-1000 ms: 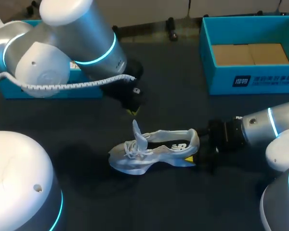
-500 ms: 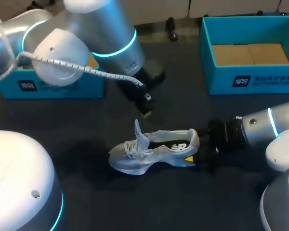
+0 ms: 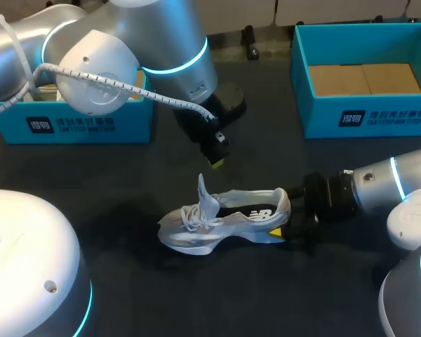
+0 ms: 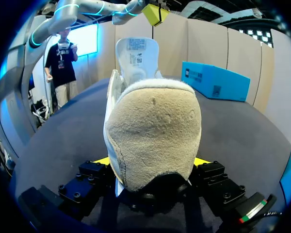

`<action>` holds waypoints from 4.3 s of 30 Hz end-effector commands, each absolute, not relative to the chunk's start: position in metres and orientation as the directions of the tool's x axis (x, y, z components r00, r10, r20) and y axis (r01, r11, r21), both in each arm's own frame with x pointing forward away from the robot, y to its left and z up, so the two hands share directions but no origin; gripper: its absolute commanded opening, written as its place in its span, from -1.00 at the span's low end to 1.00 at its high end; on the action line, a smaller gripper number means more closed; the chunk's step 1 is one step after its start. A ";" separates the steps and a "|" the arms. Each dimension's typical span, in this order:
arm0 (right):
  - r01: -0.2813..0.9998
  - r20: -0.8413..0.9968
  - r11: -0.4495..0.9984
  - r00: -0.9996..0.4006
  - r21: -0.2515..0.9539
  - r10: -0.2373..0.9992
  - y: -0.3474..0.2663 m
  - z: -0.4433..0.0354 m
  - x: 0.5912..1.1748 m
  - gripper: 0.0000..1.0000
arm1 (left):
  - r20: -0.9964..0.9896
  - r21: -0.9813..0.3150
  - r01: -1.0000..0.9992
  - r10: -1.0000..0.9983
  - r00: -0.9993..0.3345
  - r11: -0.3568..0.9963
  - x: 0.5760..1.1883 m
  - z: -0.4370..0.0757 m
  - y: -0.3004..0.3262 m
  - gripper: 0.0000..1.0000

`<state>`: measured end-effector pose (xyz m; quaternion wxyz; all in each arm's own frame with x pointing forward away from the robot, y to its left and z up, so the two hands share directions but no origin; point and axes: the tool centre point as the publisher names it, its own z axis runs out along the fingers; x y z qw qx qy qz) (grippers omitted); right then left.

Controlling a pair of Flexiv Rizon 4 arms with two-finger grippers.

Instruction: Take the shoe out of the shoebox, open the shoe tongue, remove and reinsert the insole, then place the shoe into the shoebox

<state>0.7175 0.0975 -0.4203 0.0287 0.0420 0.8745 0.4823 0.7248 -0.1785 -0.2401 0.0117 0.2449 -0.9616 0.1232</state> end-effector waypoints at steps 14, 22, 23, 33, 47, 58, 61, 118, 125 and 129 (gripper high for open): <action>0.048 -0.009 0.537 -0.995 0.843 0.102 0.103 -0.425 0.717 -1.00 | 0.081 -0.286 -0.309 -0.298 -0.951 0.907 0.729 -0.266 -0.203 -1.00; 0.048 -0.009 0.537 -0.995 0.843 0.102 0.103 -0.425 0.717 -1.00 | 0.079 -0.299 -0.229 -0.215 -0.973 0.926 0.727 -0.284 -0.223 -1.00; 0.048 -0.009 0.537 -0.995 0.843 0.102 0.103 -0.425 0.717 -1.00 | 0.084 -0.302 -0.216 -0.200 -0.976 0.929 0.726 -0.286 -0.225 -1.00; 0.048 -0.009 0.537 -0.995 0.843 0.102 0.103 -0.425 0.717 -1.00 | 0.069 -0.288 -0.151 -0.137 -0.988 0.946 0.714 -0.313 -0.241 -1.00; 0.048 -0.009 0.537 -0.995 0.843 0.102 0.103 -0.425 0.717 -1.00 | 0.105 -0.264 -0.058 -0.031 -0.994 0.963 0.707 -0.344 -0.245 -1.00; 0.048 -0.009 0.537 -0.995 0.843 0.102 0.103 -0.425 0.717 -1.00 | 0.071 -0.234 -0.071 -0.055 -0.996 0.970 0.703 -0.348 -0.242 -1.00; 0.048 -0.009 0.537 -0.995 0.843 0.102 0.103 -0.425 0.717 -1.00 | 0.071 -0.234 -0.071 -0.055 -0.996 0.970 0.703 -0.348 -0.242 -1.00; 0.048 -0.009 0.537 -0.995 0.843 0.102 0.103 -0.425 0.717 -1.00 | 0.238 -0.193 0.129 0.174 -0.955 0.973 0.680 -0.402 -0.239 -0.54; 0.048 -0.009 0.537 -0.995 0.843 0.102 0.103 -0.425 0.717 -1.00 | 0.219 -0.173 0.123 0.160 -0.962 0.977 0.684 -0.412 -0.238 -0.25; 0.048 -0.009 0.537 -0.995 0.843 0.102 0.103 -0.425 0.717 -1.00 | 0.200 -0.153 0.129 0.158 -0.967 0.980 0.684 -0.419 -0.238 -0.15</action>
